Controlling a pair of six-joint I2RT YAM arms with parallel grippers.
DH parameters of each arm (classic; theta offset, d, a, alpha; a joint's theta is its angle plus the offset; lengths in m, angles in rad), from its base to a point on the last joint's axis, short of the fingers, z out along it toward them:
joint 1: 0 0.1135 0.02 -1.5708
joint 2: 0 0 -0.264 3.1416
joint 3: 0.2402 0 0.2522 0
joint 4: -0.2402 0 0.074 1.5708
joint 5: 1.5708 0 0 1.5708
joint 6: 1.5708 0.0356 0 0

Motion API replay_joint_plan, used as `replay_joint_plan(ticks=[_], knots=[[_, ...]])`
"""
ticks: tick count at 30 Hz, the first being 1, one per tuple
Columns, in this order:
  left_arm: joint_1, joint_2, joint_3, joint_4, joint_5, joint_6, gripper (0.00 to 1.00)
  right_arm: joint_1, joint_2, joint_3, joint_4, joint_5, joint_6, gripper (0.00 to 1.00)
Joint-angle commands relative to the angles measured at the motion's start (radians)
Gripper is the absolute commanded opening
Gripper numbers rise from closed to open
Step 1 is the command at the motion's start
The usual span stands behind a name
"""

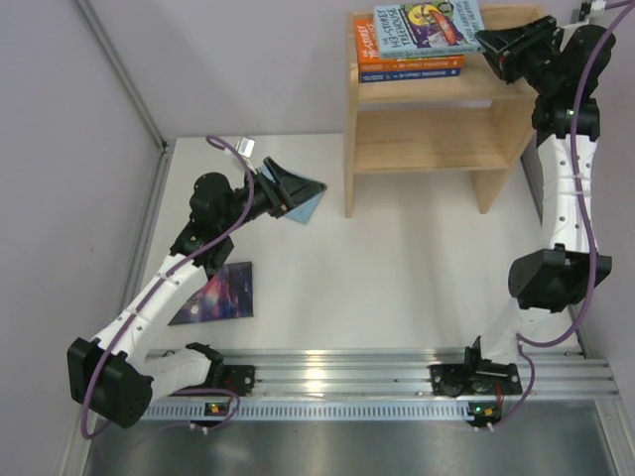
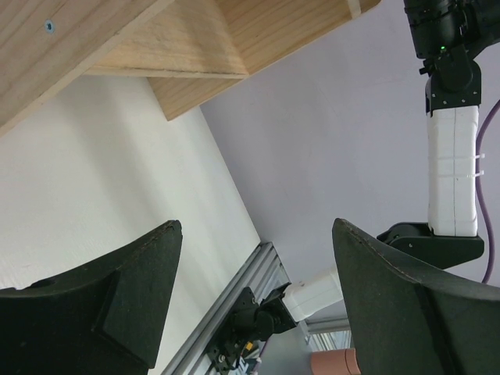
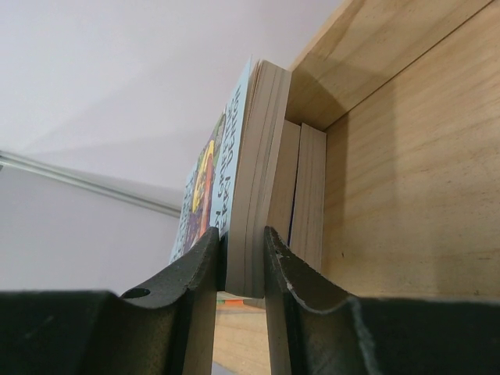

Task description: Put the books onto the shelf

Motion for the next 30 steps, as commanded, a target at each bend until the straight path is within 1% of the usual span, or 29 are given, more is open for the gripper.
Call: replay_joint_plan(ticks=[1, 14, 17, 20, 21, 23, 24, 27, 29, 30], knots=[[0.004, -0.005, 0.038, 0.013, -0.005, 0.027, 0.82, 0.014, 0.004, 0.064, 0.043, -0.025, -0.008, 0.00], [0.005, 0.001, 0.037, 0.024, -0.007, 0.032, 0.82, 0.057, 0.027, 0.097, 0.029, -0.011, -0.020, 0.00], [0.004, 0.003, 0.035, 0.026, -0.007, 0.032, 0.82, 0.066, 0.028, 0.096, 0.020, 0.000, -0.025, 0.03], [0.005, 0.000, 0.034, 0.026, -0.008, 0.033, 0.82, 0.074, 0.030, 0.090, 0.015, 0.006, -0.015, 0.12], [0.004, -0.002, 0.034, 0.027, -0.007, 0.032, 0.82, 0.074, 0.033, 0.093, 0.016, 0.007, -0.015, 0.18], [0.004, -0.003, 0.034, 0.027, -0.008, 0.032, 0.82, 0.074, 0.030, 0.093, 0.013, 0.021, -0.020, 0.25], [0.005, -0.002, 0.034, 0.027, -0.008, 0.033, 0.82, 0.074, 0.027, 0.093, 0.009, 0.030, -0.024, 0.32], [0.004, -0.002, 0.031, 0.026, -0.008, 0.033, 0.82, 0.074, 0.010, 0.094, -0.005, 0.067, -0.046, 0.42], [0.004, -0.002, 0.032, 0.026, -0.008, 0.033, 0.82, 0.074, 0.004, 0.100, -0.013, 0.092, -0.061, 0.43], [0.004, -0.003, 0.032, 0.026, -0.007, 0.033, 0.82, 0.072, 0.004, 0.109, -0.026, 0.098, -0.064, 0.46]])
